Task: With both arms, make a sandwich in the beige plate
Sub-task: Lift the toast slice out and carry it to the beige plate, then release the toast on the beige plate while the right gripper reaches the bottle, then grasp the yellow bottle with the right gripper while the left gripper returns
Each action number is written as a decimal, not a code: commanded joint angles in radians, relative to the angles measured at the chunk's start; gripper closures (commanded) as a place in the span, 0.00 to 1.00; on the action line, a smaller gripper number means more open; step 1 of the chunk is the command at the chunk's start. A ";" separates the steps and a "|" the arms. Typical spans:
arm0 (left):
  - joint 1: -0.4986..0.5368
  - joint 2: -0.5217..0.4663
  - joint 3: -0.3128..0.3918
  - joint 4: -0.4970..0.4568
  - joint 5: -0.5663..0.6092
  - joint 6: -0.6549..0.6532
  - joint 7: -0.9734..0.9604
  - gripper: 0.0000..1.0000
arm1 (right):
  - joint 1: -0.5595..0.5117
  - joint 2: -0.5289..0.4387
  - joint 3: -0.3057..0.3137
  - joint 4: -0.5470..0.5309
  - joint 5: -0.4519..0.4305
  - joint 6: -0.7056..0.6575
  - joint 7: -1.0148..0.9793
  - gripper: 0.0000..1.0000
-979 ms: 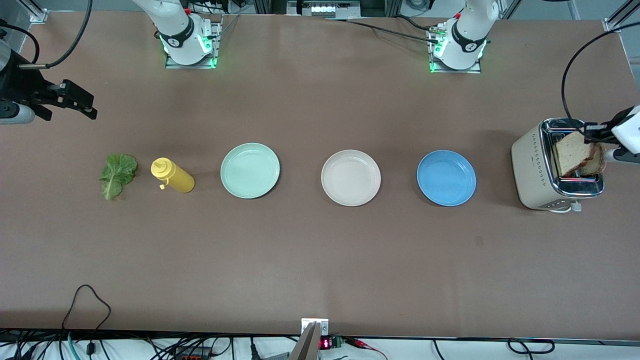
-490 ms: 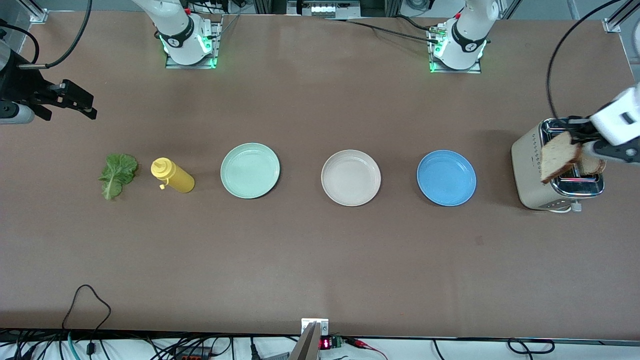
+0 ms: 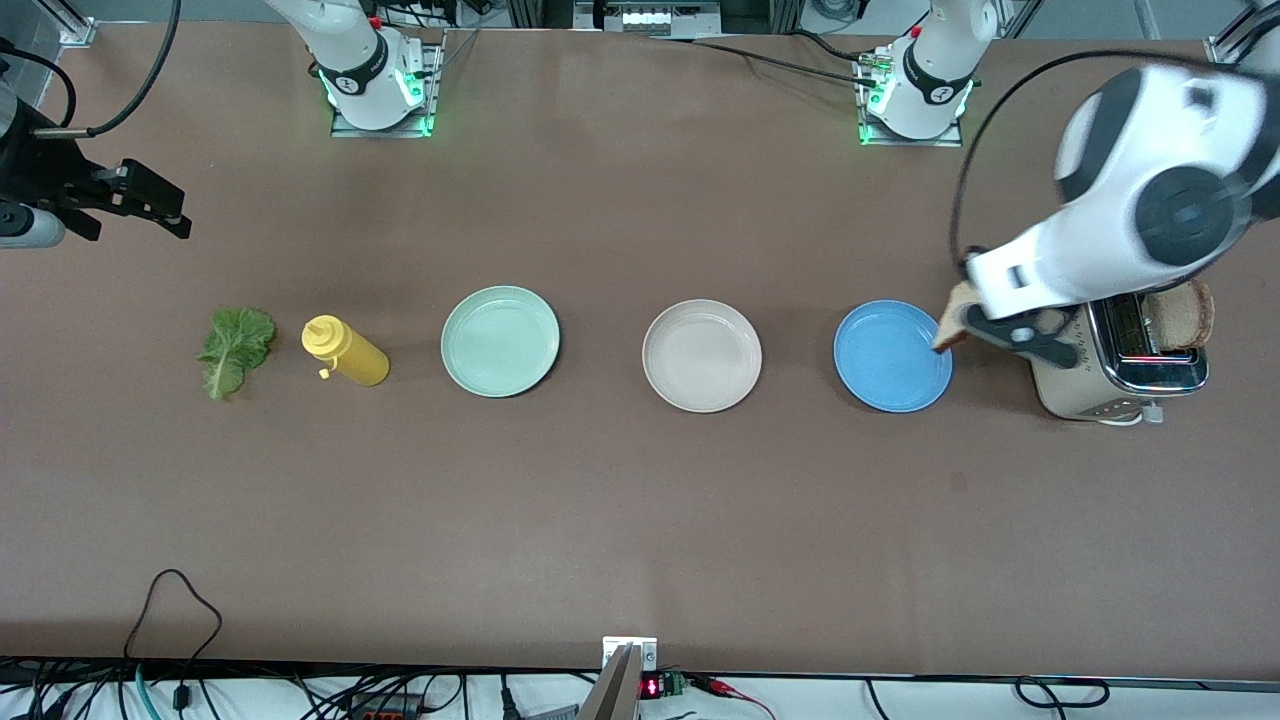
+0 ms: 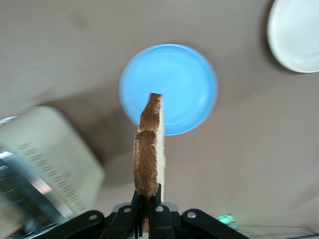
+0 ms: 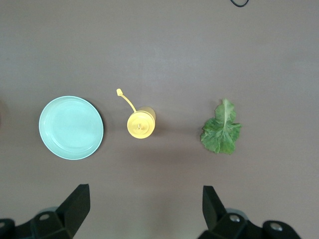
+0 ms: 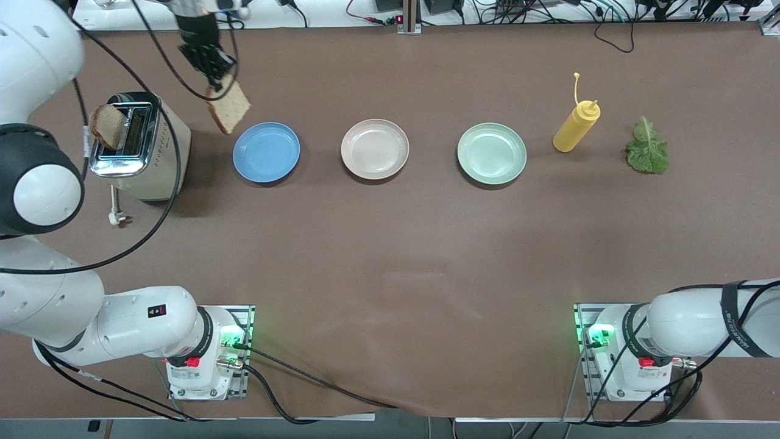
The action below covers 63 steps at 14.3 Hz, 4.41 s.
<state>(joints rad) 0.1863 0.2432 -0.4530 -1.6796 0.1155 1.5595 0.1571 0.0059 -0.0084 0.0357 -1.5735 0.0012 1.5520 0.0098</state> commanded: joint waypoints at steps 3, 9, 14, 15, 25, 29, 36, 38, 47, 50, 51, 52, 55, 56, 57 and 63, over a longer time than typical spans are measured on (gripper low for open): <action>-0.123 0.137 -0.006 0.069 -0.155 0.108 -0.195 0.99 | -0.007 0.002 -0.004 0.006 0.025 -0.013 0.002 0.00; -0.200 0.243 -0.006 0.055 -0.540 0.417 -0.263 1.00 | -0.007 0.002 -0.004 0.000 0.023 -0.004 0.002 0.00; -0.200 0.323 -0.006 0.049 -0.766 0.510 -0.217 1.00 | -0.007 0.002 -0.004 -0.016 0.014 -0.021 -0.002 0.00; -0.189 0.341 -0.006 0.041 -0.767 0.510 -0.171 1.00 | -0.013 0.004 -0.004 -0.031 0.014 -0.020 -0.023 0.00; -0.114 0.436 -0.006 -0.126 -0.973 0.587 0.317 1.00 | -0.023 0.002 -0.100 -0.210 0.135 0.150 -0.604 0.00; -0.113 0.484 -0.006 -0.138 -1.100 0.588 0.462 1.00 | -0.023 0.005 -0.189 -0.322 0.310 0.256 -0.882 0.00; -0.111 0.463 0.008 -0.138 -1.088 0.585 0.486 0.00 | -0.039 0.069 -0.335 -0.529 0.759 0.370 -1.549 0.00; -0.111 0.423 0.008 -0.138 -0.990 0.585 0.483 0.00 | -0.056 0.135 -0.353 -0.531 0.877 0.353 -1.757 0.00; -0.103 0.159 0.016 -0.118 -0.323 0.355 0.126 0.00 | -0.109 0.461 -0.362 -0.520 1.324 0.111 -2.395 0.00; -0.111 0.087 0.004 -0.048 -0.053 0.156 -0.098 0.00 | -0.109 0.603 -0.362 -0.461 1.411 -0.009 -2.556 0.00; -0.111 0.085 0.004 -0.014 0.005 0.101 -0.128 0.00 | -0.109 0.631 -0.362 -0.453 1.428 -0.024 -2.587 0.00; -0.107 0.088 0.007 0.026 0.047 0.053 -0.134 0.00 | -0.109 0.648 -0.362 -0.451 1.438 -0.039 -2.610 0.00; -0.103 0.085 0.014 0.144 0.117 -0.050 -0.133 0.00 | -0.107 0.677 -0.361 -0.450 1.453 -0.056 -2.644 0.00; -0.103 0.088 0.014 0.203 0.121 -0.094 -0.134 0.00 | -0.107 0.686 -0.361 -0.450 1.465 -0.056 -2.659 0.00; -0.099 0.087 0.013 0.243 0.119 -0.122 -0.134 0.00 | -0.106 0.702 -0.359 -0.448 1.477 -0.061 -2.680 0.00; -0.015 0.074 0.014 0.371 0.090 -0.170 -0.123 0.00 | -0.090 0.746 -0.336 -0.430 1.513 -0.086 -2.714 0.00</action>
<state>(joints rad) 0.1410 0.3175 -0.4355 -1.3493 0.2144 1.4116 0.0374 -0.0880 0.7169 -0.3137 -2.0288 1.4913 1.4874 -2.6842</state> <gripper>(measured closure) 0.000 0.000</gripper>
